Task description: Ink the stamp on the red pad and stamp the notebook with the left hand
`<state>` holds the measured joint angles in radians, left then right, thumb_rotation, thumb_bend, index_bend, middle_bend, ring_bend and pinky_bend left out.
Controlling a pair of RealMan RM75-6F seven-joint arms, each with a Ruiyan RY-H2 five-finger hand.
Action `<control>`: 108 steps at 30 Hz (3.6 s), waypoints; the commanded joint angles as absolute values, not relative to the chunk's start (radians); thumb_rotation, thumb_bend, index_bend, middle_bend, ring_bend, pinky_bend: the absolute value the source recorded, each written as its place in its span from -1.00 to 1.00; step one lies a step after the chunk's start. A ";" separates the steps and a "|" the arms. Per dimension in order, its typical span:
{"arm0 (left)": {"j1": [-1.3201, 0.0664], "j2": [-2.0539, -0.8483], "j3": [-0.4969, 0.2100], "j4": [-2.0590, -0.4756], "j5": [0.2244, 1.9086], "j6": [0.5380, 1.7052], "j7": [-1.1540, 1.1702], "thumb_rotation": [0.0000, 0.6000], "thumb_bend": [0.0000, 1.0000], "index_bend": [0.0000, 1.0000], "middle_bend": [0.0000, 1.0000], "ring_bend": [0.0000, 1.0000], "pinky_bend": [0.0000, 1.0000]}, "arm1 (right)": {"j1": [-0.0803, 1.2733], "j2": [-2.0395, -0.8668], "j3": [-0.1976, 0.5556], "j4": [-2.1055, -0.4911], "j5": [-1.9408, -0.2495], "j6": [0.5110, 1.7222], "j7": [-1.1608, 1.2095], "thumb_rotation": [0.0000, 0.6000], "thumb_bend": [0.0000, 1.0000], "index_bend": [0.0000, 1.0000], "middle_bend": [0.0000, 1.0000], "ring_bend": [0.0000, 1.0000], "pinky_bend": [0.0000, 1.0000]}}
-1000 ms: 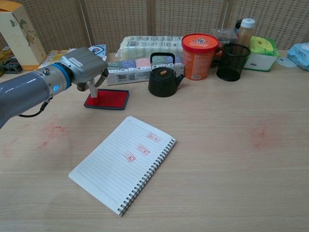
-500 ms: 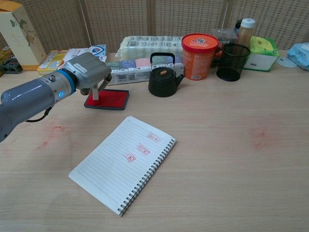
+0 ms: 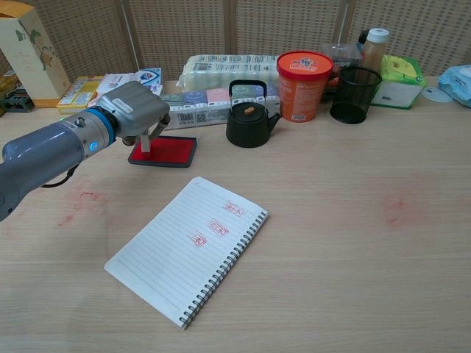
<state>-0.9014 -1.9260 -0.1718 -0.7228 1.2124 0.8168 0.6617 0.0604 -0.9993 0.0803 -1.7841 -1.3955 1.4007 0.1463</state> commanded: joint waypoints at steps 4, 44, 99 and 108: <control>-0.898 -1.921 -0.171 -0.726 1.213 0.823 0.659 1.00 -0.23 0.26 1.00 1.00 1.00 | 0.060 -1.000 0.079 -1.786 -1.399 1.402 0.144 1.00 -0.81 -1.00 -1.00 -1.00 -1.00; -0.865 -1.698 -0.041 -1.270 1.490 1.030 0.733 1.00 -0.23 0.26 1.00 1.00 1.00 | 0.056 -0.987 0.074 -1.796 -1.408 1.407 0.160 1.00 -0.81 -1.00 -1.00 -1.00 -1.00; -0.848 -1.902 -0.030 -1.007 1.481 0.938 0.663 1.00 -0.23 0.26 1.00 1.00 1.00 | 0.064 -0.978 0.078 -1.805 -1.393 1.388 0.164 1.00 -0.81 -1.00 -1.00 -1.00 -1.00; -0.845 -1.877 -0.043 -1.039 1.489 0.963 0.667 1.00 -0.23 0.26 1.00 1.00 1.00 | 0.064 -0.977 0.077 -1.807 -1.397 1.390 0.166 1.00 -0.81 -1.00 -1.00 -1.00 -1.00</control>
